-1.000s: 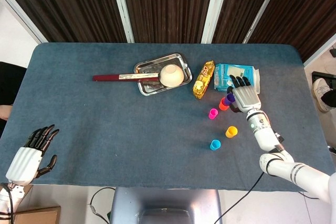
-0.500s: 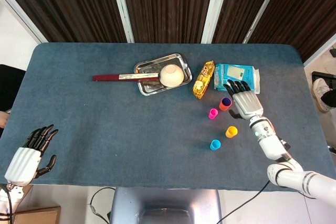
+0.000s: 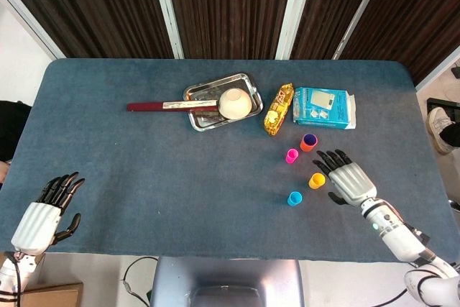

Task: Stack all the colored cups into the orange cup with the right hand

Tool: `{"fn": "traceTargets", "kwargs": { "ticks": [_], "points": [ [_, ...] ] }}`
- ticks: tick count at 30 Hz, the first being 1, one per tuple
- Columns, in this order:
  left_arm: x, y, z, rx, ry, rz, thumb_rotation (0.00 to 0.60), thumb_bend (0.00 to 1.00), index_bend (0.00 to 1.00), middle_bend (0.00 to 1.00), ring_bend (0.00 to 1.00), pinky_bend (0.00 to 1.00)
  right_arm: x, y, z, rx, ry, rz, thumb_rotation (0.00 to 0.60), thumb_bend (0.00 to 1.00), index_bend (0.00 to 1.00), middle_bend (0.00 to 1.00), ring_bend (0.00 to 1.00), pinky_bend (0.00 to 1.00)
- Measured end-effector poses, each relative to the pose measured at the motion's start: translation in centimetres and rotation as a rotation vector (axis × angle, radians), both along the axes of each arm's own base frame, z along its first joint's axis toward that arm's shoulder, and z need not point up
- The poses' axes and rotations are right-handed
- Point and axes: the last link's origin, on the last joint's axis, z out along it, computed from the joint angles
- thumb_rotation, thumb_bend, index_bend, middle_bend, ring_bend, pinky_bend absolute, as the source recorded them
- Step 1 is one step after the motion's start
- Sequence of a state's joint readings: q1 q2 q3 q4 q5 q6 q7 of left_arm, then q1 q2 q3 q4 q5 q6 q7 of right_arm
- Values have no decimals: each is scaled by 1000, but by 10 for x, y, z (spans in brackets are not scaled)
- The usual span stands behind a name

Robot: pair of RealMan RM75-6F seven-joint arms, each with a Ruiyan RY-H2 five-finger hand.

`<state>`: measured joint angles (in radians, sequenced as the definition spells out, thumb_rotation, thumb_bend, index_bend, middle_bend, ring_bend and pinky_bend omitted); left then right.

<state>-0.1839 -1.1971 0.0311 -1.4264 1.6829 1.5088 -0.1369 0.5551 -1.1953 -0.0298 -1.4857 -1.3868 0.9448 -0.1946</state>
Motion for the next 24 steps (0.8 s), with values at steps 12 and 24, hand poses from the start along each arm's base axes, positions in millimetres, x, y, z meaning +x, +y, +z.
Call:
{"fn": "traceTargets", "kwargs": {
  "ticks": [12,24],
  "points": [
    [-1,-1,3,8,-3,2,600,483,0,0,12,111,-1,-15,-27,-1,34,5,600,434,403,0,0,0],
    [-2,-1,4,9,-5,7,600,489,0,0,15,112,0,-26,-35,-13,48,-10,600,434,503,0,0,0]
  ]
}}
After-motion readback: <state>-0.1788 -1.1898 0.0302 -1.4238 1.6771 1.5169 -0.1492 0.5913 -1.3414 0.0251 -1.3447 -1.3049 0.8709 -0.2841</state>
